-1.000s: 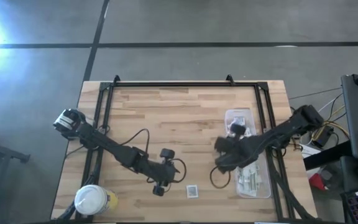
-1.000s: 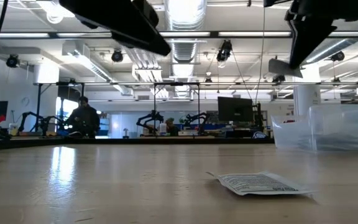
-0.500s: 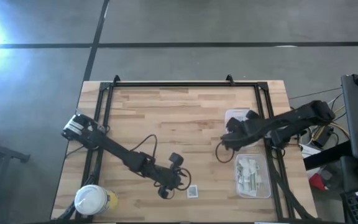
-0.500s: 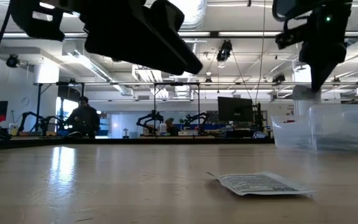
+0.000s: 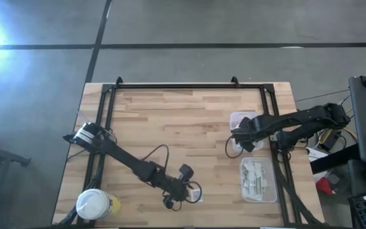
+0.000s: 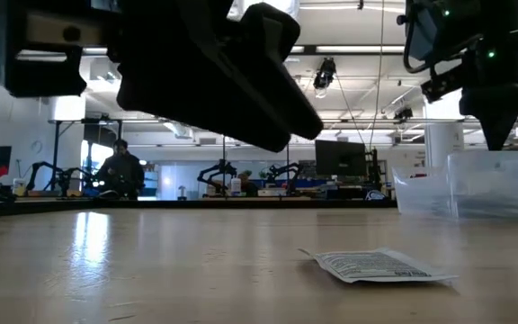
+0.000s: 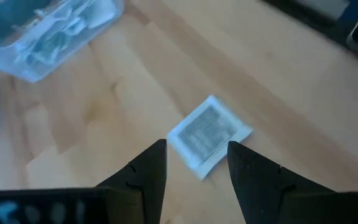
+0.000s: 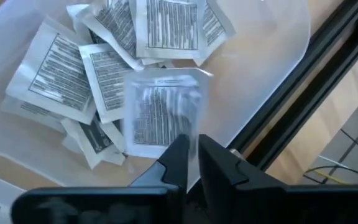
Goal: Pick & Place First Aid Supplies
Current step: Put the right towelette pack into the top bin, then put the towelette pack into the top bin
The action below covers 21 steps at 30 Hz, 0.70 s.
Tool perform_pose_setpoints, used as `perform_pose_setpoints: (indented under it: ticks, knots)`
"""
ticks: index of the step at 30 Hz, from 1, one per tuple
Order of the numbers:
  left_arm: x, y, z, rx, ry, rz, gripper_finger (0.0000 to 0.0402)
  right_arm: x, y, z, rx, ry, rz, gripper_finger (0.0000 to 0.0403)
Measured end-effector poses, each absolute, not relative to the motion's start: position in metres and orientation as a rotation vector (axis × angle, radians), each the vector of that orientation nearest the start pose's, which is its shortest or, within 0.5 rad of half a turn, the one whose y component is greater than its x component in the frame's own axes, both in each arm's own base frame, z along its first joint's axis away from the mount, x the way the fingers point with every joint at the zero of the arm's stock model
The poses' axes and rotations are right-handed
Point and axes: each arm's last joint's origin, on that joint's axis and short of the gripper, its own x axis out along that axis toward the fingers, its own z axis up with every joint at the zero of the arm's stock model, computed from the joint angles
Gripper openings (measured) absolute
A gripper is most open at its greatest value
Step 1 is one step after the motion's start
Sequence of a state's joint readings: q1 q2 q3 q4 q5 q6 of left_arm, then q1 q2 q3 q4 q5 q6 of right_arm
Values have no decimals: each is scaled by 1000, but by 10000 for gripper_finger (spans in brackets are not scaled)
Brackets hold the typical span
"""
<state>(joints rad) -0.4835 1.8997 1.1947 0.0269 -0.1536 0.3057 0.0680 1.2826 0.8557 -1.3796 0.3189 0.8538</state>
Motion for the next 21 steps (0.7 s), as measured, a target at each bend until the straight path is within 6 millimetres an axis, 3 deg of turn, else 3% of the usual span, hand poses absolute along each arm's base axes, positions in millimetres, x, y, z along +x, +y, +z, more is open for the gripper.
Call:
perform_pose_setpoints:
  ticks: [10,21]
  knots:
    - [376,-196,163,446,640,-527,144,178,1,232,281,1472,-889,105]
    - [377,-194,152,810,612,-605,122,192,2,263,327,1359,-838,134]
